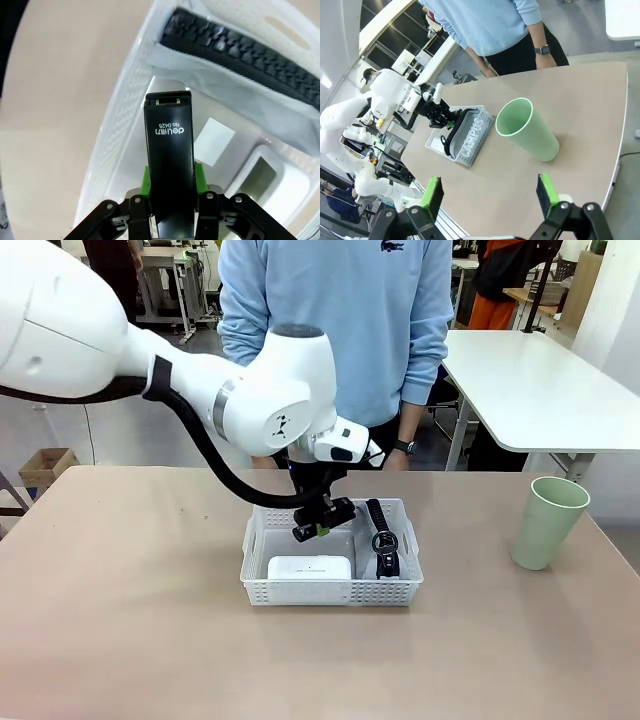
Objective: Efficiently arrange items inside the basket to fit them all.
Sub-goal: Pick up the Stapler and place it inside the Organizing basket.
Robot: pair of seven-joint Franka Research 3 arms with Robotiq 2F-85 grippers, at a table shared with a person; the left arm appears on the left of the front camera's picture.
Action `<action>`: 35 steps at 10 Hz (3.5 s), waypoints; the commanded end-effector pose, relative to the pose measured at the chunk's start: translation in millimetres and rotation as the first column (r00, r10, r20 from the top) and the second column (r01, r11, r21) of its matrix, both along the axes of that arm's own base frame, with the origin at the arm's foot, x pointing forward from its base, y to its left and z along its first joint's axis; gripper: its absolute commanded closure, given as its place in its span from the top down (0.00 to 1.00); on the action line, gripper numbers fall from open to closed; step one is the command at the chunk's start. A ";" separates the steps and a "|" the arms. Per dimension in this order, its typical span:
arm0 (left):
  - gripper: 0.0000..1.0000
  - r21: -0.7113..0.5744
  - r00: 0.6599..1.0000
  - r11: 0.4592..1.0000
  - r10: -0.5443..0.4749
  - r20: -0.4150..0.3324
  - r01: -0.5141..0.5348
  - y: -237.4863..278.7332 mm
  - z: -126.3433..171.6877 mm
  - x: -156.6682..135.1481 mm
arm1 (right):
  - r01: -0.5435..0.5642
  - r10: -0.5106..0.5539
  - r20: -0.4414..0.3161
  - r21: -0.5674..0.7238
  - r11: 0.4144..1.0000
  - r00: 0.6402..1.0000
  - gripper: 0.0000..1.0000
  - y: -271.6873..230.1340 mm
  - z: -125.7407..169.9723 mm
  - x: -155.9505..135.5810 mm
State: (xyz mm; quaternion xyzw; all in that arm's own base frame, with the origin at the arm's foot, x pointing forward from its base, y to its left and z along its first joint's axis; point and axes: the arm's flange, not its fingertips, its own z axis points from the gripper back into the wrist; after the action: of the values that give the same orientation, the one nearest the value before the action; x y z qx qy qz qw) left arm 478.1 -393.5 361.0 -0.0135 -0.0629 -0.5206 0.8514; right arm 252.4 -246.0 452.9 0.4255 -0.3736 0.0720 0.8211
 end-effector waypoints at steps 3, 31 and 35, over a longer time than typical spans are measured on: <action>0.37 0.062 0.995 0.998 -0.007 -0.104 0.014 -1.3 -30.5 29.7 | -0.003 0.003 0.034 0.006 1.000 0.999 1.00 -1.0 1.2 0.9; 1.00 -0.860 0.892 0.480 -0.295 -0.343 -0.172 367.9 76.1 -60.1 | -0.003 0.003 0.034 0.006 1.000 0.999 1.00 -1.0 1.2 0.9; 1.00 -0.849 0.926 -0.374 -0.093 -0.366 -0.373 476.4 -42.1 -58.6 | -0.003 0.003 0.034 0.006 1.000 0.999 1.00 -1.0 1.2 0.9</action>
State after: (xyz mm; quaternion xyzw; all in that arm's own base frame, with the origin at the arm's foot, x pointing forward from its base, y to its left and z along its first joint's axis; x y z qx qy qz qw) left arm 398.4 98.4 327.1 -0.7038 -0.2260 -0.2536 0.6239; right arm 252.7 -245.8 452.2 0.4260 -0.3725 0.0719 0.8213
